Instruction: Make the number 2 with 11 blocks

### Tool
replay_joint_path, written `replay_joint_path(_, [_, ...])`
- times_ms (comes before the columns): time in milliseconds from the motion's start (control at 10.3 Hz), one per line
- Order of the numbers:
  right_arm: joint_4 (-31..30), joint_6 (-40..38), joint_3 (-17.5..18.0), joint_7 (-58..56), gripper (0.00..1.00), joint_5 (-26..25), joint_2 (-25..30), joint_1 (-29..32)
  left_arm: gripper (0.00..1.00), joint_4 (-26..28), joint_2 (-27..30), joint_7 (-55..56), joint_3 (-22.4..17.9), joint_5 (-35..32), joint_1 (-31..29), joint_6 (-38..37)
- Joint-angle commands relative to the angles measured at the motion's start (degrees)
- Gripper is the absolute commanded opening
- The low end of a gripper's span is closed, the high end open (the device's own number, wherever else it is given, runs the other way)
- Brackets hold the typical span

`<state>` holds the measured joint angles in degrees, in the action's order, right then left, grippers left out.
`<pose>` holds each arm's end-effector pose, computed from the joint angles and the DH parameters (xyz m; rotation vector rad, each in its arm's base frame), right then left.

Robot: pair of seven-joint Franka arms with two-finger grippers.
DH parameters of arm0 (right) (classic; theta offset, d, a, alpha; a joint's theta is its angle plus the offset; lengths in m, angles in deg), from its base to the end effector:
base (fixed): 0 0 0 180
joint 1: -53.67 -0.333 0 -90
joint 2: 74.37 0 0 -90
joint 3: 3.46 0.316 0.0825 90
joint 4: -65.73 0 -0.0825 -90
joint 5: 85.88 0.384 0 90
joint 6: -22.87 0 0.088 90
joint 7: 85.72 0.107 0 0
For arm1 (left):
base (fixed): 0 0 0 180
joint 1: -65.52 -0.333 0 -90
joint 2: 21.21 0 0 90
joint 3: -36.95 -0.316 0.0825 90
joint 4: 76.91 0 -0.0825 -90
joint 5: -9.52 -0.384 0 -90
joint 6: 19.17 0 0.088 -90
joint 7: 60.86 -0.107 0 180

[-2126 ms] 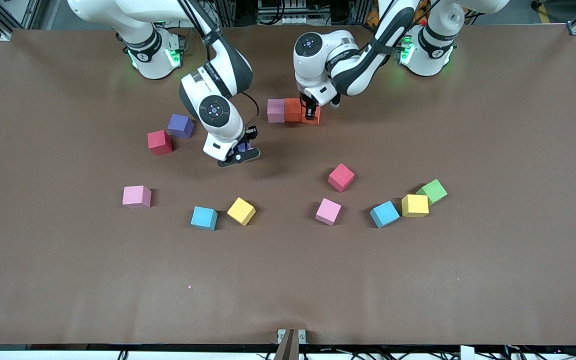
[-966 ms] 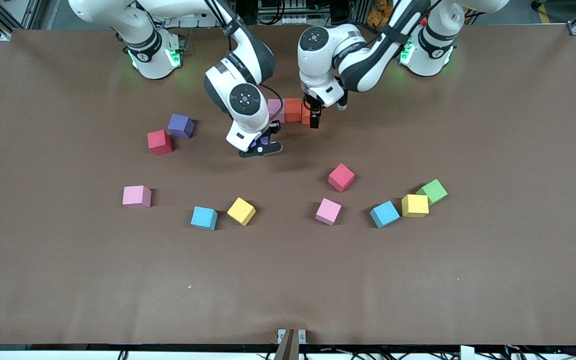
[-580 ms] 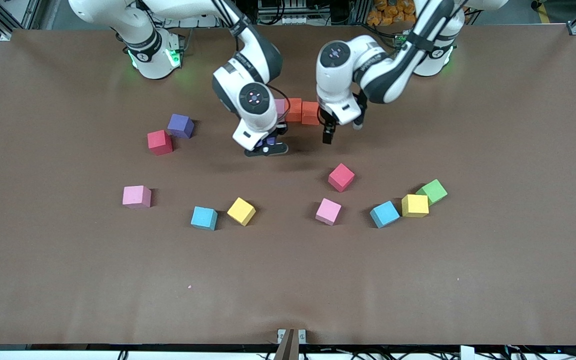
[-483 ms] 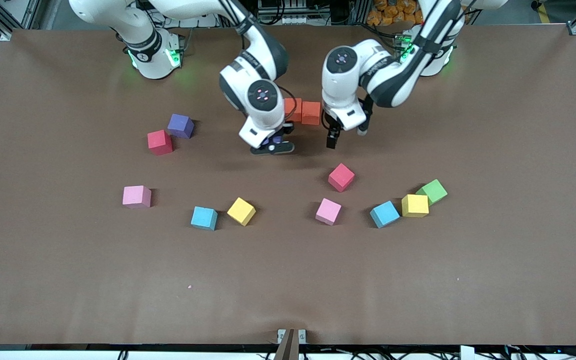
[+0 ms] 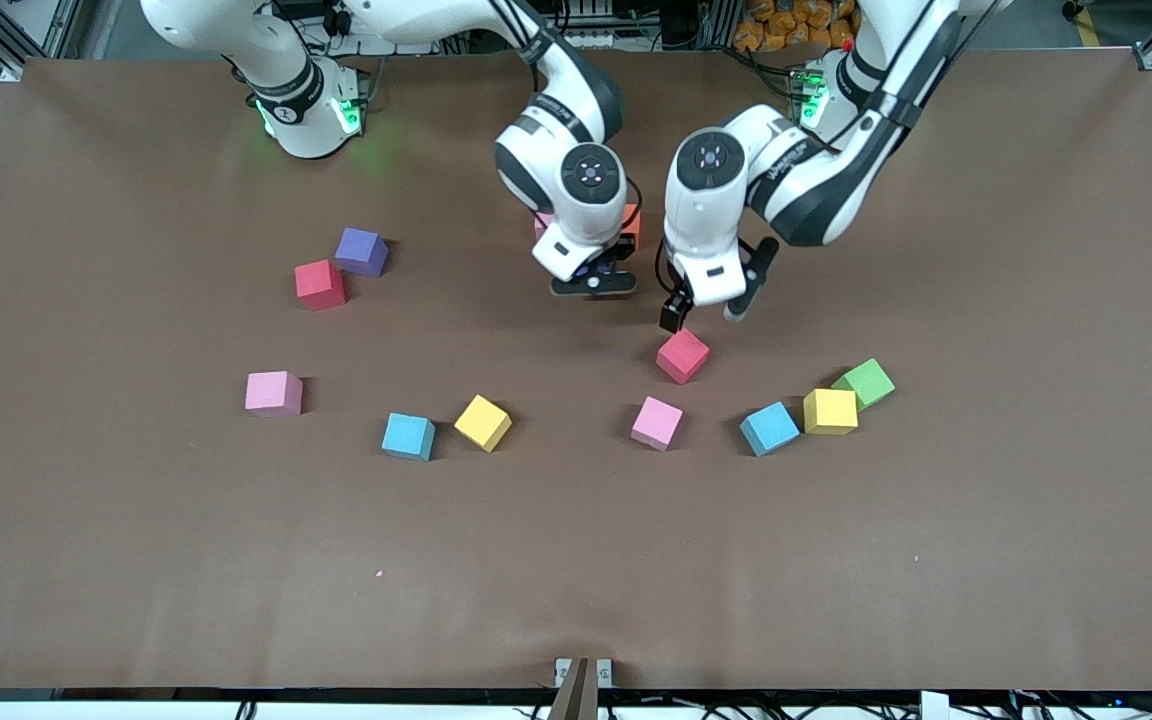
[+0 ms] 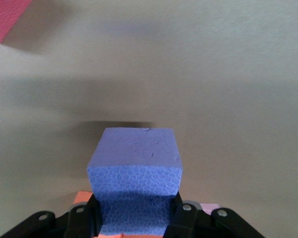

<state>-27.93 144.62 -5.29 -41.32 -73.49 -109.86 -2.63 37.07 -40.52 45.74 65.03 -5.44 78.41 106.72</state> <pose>0.3823 0.5560 0.2473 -3.1190 -0.0852 0.3170 0.4607 -0.3752 0.3051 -2.6788 -1.4634 -0.0361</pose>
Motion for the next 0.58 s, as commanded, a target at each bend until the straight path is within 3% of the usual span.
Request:
replay_joint_path(0, [3.3,-0.7,-0.1,0.5,0.0,1.1,-3.1,-1.0,1.0,-10.3,-7.7,-7.4,0.3,-1.1,-0.3,-6.3])
replay_joint_path(290, [3.3,-0.5,1.0,0.3,0.0,4.1,-4.0,-1.3,1.0,-12.4,-10.7,-17.5,0.1,-1.1,-2.9,-6.4])
replay_joint_path(483, [3.3,0.1,1.0,0.5,0.0,4.6,-4.2,-2.0,1.0,-13.1,-12.6,-18.1,0.1,-1.6,-2.9,-6.4])
